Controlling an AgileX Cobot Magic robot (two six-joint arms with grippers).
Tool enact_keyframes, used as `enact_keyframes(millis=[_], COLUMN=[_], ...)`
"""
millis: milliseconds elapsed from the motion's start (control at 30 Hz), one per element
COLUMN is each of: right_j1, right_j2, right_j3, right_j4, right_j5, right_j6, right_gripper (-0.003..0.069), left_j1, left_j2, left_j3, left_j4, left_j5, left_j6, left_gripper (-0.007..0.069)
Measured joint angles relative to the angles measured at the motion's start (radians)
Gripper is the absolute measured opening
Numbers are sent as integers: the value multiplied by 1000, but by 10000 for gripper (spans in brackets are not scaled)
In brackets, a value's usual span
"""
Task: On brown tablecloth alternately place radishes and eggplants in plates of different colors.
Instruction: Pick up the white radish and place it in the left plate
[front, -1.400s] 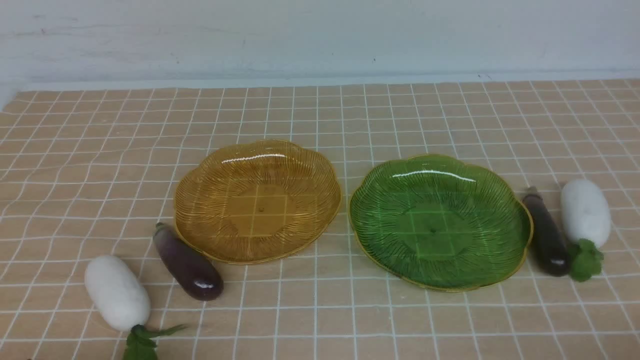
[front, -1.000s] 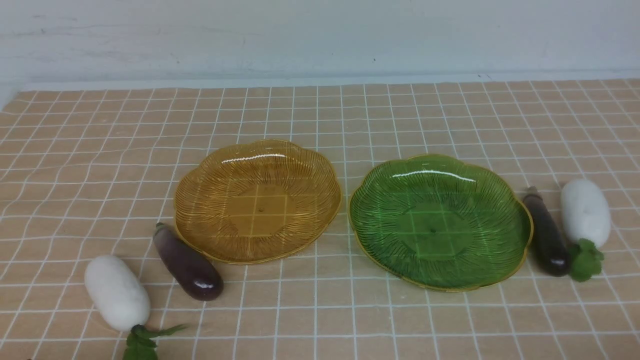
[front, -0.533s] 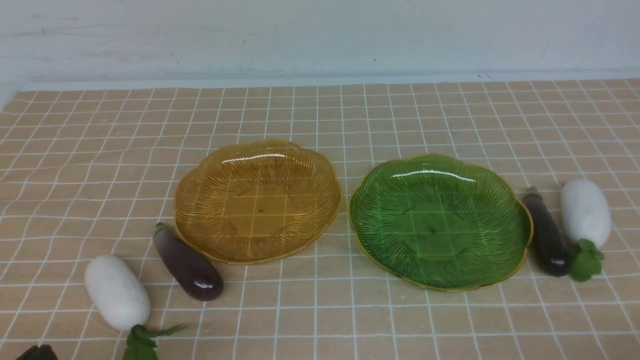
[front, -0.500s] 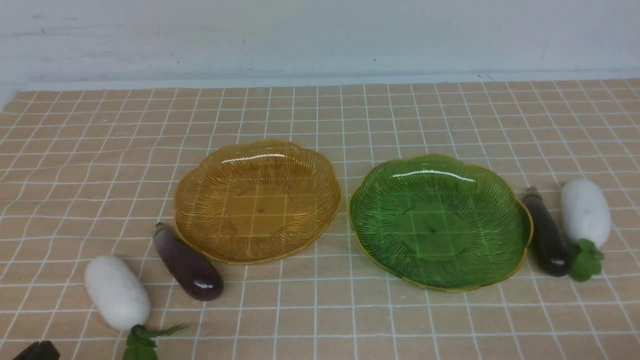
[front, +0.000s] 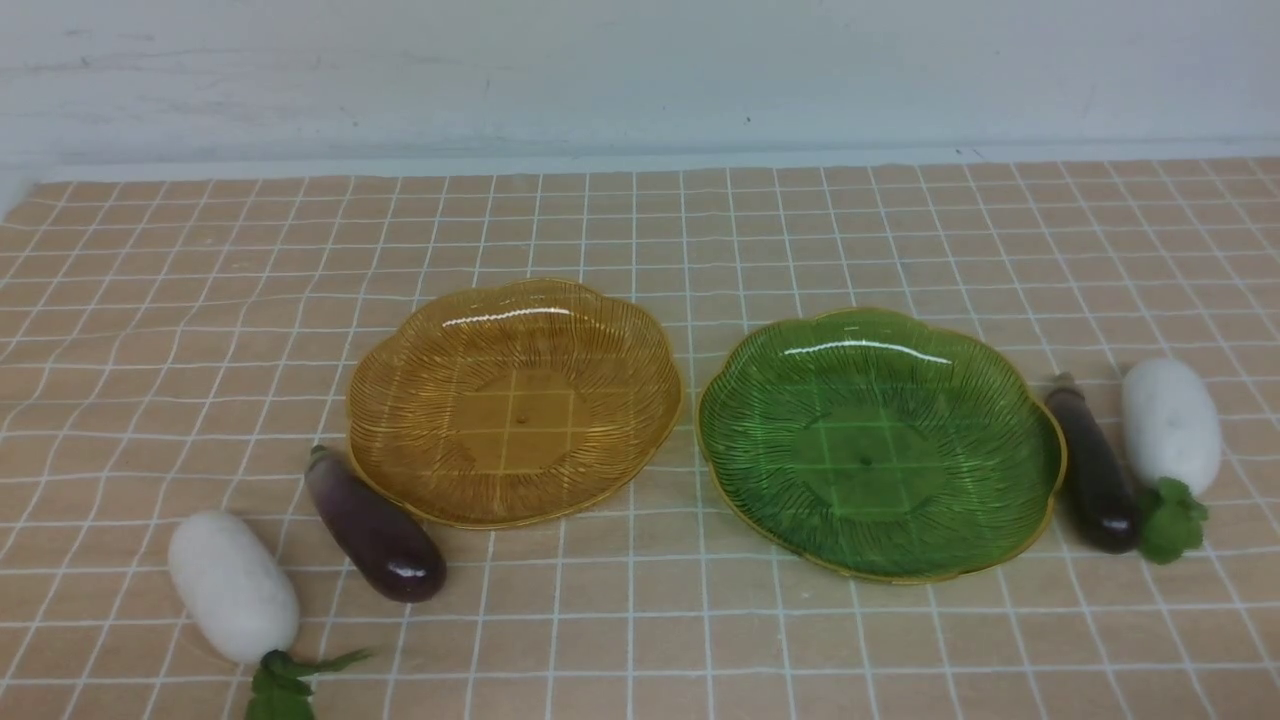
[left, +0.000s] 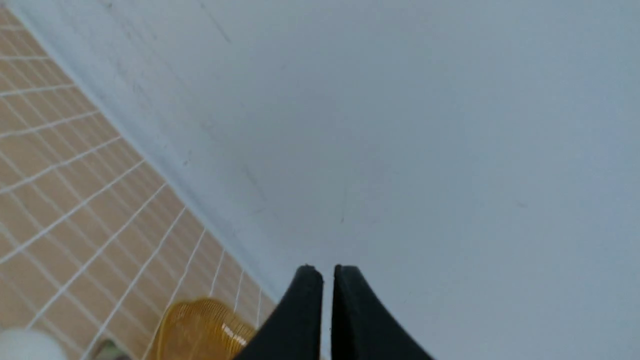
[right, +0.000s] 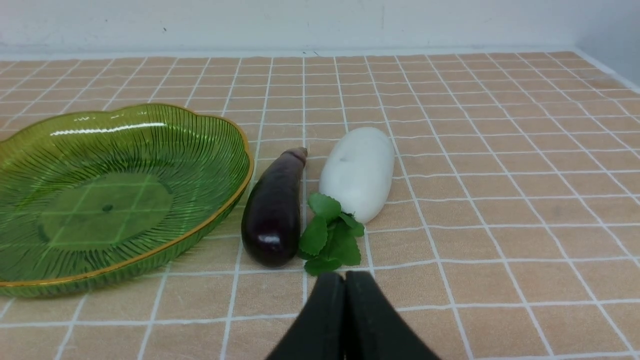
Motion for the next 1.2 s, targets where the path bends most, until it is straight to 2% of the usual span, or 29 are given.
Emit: enact_keyframes(millis=[200,267,300,333,400,433,467,600,633,733,933,967,1033,1200], right_j1=[0,0,0,0,0,0,0,0,0,2,26,30,30,30], right_j2=[0,0,0,0,0,0,0,0,0,0,66,155,240,561], right_j3=[3,3,3,3,3,3,3,3,3,-5,-269,-396,-536,-914], right_j4=[221,400,413,524,621,625,643,660,661,659,544,506,469,382], right_j5=[-146,-227,-243,-275,-296,-298,-302,-320,-328,-308,-28,106,217,644], right_j6=[93,158,173,209,231,232,233,237,237,231,100,38,-14,-161], right_gripper=[-15,-15,-15,-15,-15,-15,-15,-15,-15,-15,-15,-15,-15,-15], left_j1=[0,0,0,0,0,0,0,0,0,0,0,1,15,105], left_j2=[12,77,93,170,279,306,437,717,797,945,1204,1255,1332,1418], left_j3=[-195,-325,-347,-433,-524,-533,-617,-719,-740,-788,-897,-922,-962,-1023], left_j4=[94,154,162,201,254,268,348,519,580,654,670,670,661,566], left_j5=[114,247,261,396,552,570,746,986,1024,1065,1100,1110,1120,1112], left_j6=[94,165,174,202,216,216,202,127,103,70,55,60,64,101], left_gripper=[1,-3,-3,-3,-3,-3,-3,-3,-3,-3,-3,-3,-3,-2])
